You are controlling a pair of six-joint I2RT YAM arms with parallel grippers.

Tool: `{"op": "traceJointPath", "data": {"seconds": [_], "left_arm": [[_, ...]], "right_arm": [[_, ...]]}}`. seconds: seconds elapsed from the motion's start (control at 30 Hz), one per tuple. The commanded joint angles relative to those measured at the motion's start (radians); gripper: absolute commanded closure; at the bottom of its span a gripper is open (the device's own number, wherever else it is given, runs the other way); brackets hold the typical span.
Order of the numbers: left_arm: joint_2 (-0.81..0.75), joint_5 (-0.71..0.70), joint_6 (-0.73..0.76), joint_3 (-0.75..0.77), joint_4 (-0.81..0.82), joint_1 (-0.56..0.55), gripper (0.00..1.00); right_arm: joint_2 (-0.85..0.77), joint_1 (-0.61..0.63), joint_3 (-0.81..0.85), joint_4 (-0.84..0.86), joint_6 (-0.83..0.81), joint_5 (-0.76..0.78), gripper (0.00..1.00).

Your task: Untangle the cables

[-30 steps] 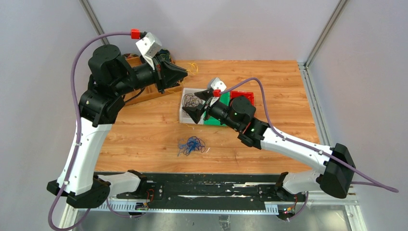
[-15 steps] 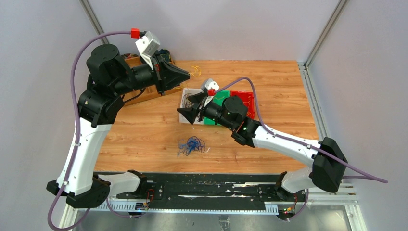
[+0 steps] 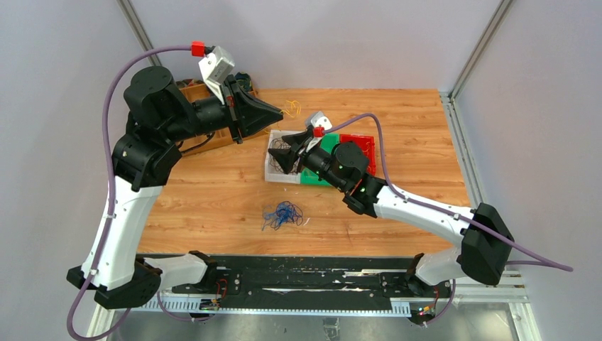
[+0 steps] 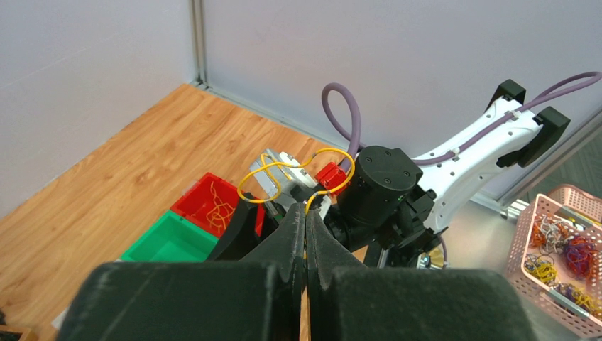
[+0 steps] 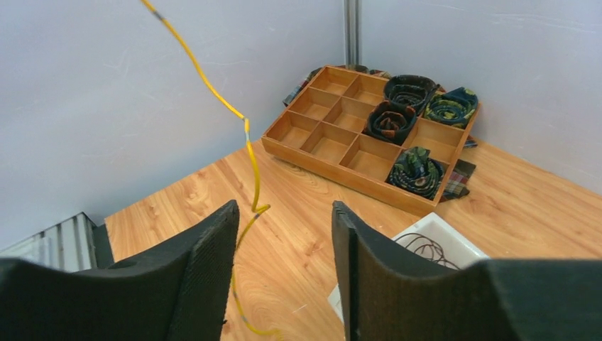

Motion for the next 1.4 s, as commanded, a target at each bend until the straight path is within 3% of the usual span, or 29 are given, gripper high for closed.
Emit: {"op": "traceJointPath", "data": {"seconds": [0.0,0.13,0.23,0.4,0.53,0.6,0.7,0.87,1.07,1.3,1.37], "left_arm": [[-0.021,0.015,-0.025,0.002,0.033,-0.007,1.00],[-0.027,0.014,-0.022,-0.018,0.033,-0.007,1.00],[-0.036,0.009,-0.017,-0.051,0.036,-0.007,1.00],[-0.074,0.010,-0.019,-0.161,0.045,-0.007,0.99],[-0.113,-0.020,0.050,-0.274,0.025,-0.007,0.98],[-0.116,-0.034,0.138,-0.326,-0.021,-0.011,0.88],[-0.080,-0.099,0.298,-0.356,-0.161,-0.028,0.56],[-0.018,-0.134,0.427,-0.354,-0.252,-0.041,0.28],[-0.019,-0.178,0.552,-0.347,-0.333,-0.044,0.13],[-0.021,-0.289,0.631,-0.376,-0.421,-0.044,0.00],[-0.011,-0.308,0.633,-0.358,-0.443,-0.044,0.02]], "right_arm": [[0.025,-0.009,0.011,0.049,0.043,-0.008,0.54],[0.042,-0.015,0.017,0.096,0.091,0.007,0.73],[0.053,-0.027,0.034,0.103,0.127,0.013,0.97],[0.028,-0.083,0.002,0.114,0.238,0.046,0.99],[-0.034,-0.207,-0.080,0.147,0.407,0.036,0.99],[-0.072,-0.263,-0.119,0.143,0.456,0.022,1.00],[-0.140,-0.327,-0.165,0.063,0.469,0.031,0.99],[-0.255,-0.421,-0.220,-0.058,0.444,0.071,0.99],[-0.320,-0.484,-0.185,-0.279,0.348,0.177,1.00],[-0.242,-0.505,-0.117,-0.447,0.291,0.307,0.99],[-0.203,-0.506,-0.092,-0.497,0.294,0.356,1.00]]}}
